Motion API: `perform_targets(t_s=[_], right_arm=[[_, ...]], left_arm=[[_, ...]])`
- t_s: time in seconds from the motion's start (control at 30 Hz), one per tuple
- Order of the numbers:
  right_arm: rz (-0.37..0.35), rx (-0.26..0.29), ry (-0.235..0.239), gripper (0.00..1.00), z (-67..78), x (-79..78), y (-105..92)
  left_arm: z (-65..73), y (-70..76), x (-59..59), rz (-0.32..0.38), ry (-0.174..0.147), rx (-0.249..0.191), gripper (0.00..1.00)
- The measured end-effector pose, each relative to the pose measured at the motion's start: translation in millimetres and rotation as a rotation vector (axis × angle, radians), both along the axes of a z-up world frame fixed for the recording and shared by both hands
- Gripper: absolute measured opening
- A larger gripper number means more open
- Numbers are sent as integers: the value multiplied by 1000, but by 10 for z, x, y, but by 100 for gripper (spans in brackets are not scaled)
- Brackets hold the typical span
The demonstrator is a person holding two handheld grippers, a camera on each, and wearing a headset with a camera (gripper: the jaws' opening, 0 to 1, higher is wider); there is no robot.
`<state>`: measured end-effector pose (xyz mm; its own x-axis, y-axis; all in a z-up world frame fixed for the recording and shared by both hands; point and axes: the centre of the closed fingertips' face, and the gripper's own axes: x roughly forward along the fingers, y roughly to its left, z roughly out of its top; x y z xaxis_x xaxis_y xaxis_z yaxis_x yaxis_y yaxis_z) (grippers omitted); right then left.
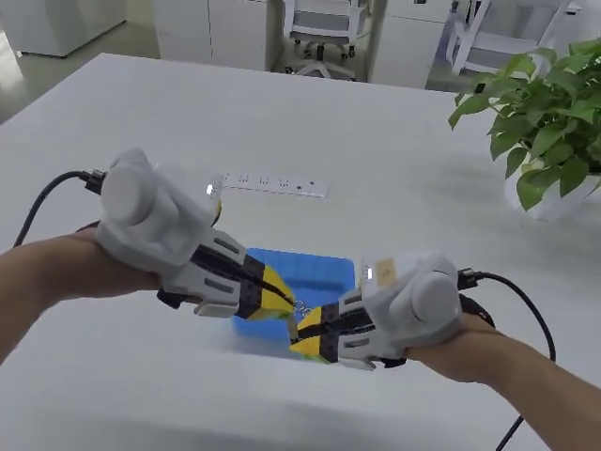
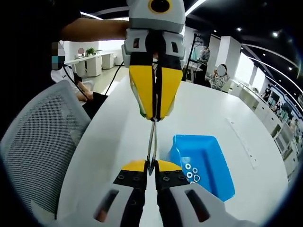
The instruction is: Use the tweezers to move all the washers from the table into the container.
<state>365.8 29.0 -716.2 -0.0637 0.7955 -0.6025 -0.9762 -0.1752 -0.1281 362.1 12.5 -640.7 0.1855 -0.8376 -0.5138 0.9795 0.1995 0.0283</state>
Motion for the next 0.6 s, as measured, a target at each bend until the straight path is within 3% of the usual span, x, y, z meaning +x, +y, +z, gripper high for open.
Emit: perform_targets(t_s=[0.23, 0.43, 0.6], right_arm=[[14, -47, 3, 7, -100, -49, -54], [40, -106, -23, 6, -198, -70, -108], [52, -138, -36, 6, -254, -69, -126]], left_arm=[[-141, 63, -65, -16, 19, 40, 5], [-312, 131, -111, -30, 28, 101, 5], [-414, 169, -125, -27, 32, 122, 5]])
